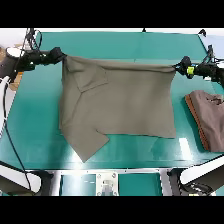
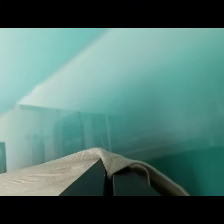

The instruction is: Fold the shirts.

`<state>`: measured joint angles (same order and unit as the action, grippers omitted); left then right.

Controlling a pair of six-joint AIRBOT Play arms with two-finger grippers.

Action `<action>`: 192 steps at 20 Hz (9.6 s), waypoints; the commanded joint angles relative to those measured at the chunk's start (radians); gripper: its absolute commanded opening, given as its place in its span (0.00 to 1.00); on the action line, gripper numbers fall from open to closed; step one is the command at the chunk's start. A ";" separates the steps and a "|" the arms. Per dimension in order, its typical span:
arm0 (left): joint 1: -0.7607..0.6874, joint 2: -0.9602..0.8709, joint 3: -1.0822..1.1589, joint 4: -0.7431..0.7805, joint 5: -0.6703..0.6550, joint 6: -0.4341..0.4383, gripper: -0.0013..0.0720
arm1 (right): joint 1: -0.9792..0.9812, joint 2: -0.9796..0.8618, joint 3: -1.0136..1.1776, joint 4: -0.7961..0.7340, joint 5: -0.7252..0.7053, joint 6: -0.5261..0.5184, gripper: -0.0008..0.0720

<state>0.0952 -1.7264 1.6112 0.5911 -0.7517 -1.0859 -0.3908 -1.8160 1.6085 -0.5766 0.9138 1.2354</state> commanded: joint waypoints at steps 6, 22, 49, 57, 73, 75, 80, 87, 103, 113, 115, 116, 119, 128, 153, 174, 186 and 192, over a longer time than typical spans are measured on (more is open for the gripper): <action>0.002 -0.020 0.045 0.075 -0.102 -0.060 0.05 | -0.005 -0.032 0.084 -0.035 0.115 0.016 0.03; 0.000 -0.055 0.024 0.452 -0.615 -0.222 0.05 | 0.010 -0.030 0.022 -0.544 0.586 0.179 0.04; -0.133 0.670 -1.232 0.187 -0.050 -0.354 0.70 | -0.145 0.781 -1.220 -0.269 0.076 0.217 0.67; -0.187 0.652 -1.161 0.071 0.064 -0.266 0.05 | -0.042 0.738 -1.223 -0.131 -0.117 0.172 0.09; -0.187 0.982 -0.955 0.452 -0.410 -0.528 0.05 | -0.094 0.847 -0.923 -0.528 0.340 0.327 0.03; -0.187 0.978 -0.891 0.455 -0.349 -0.505 0.05 | -0.064 0.833 -0.835 -0.500 0.330 0.326 0.03; -0.187 0.726 -0.722 0.446 -0.307 -0.412 0.05 | 0.035 0.631 -0.596 -0.496 0.298 0.350 0.03; -0.187 0.256 -0.310 0.449 -0.253 -0.335 0.05 | 0.071 0.224 -0.303 -0.384 0.230 0.362 0.04; -0.097 0.127 -0.042 0.472 -0.513 -0.354 0.05 | -0.129 -0.127 -0.010 -0.392 0.587 0.010 0.72; -0.243 0.123 -0.043 0.433 -0.414 -0.354 0.05 | -0.079 -0.218 0.003 -0.339 0.574 -0.043 0.04; -0.319 0.110 -0.043 0.429 -0.330 -0.354 0.05 | -0.079 -0.215 0.035 -0.339 0.632 -0.042 0.03; -0.363 0.091 -0.043 0.423 -0.290 -0.354 0.05 | -0.079 -0.208 0.052 -0.339 0.666 -0.039 0.03; -0.504 -0.006 -0.043 0.369 -0.168 -0.352 0.05 | -0.079 -0.151 0.101 -0.338 0.740 -0.006 0.03; -0.691 -0.224 -0.011 0.174 0.075 -0.345 0.05 | -0.017 0.137 0.154 -0.216 0.839 0.021 0.03; -0.279 -0.075 0.408 1.077 -1.024 -0.453 0.05 | 0.710 0.144 0.232 -0.027 0.345 0.183 0.03; 0.101 0.014 0.405 0.813 -0.990 -0.452 0.05 | 0.454 -0.066 0.050 -0.254 0.395 0.272 0.83; 0.101 0.014 0.405 0.814 -0.969 -0.462 0.05 | 0.596 -0.101 -0.072 0.049 0.242 0.099 0.03; 0.101 0.014 0.405 0.813 -0.969 -0.461 0.05 | 0.370 0.108 0.306 -0.003 0.367 0.232 0.03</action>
<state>0.1951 -1.7126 2.0159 1.4048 -1.7218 -1.5475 0.0807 -1.7931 1.7573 -0.5579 1.2270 1.3960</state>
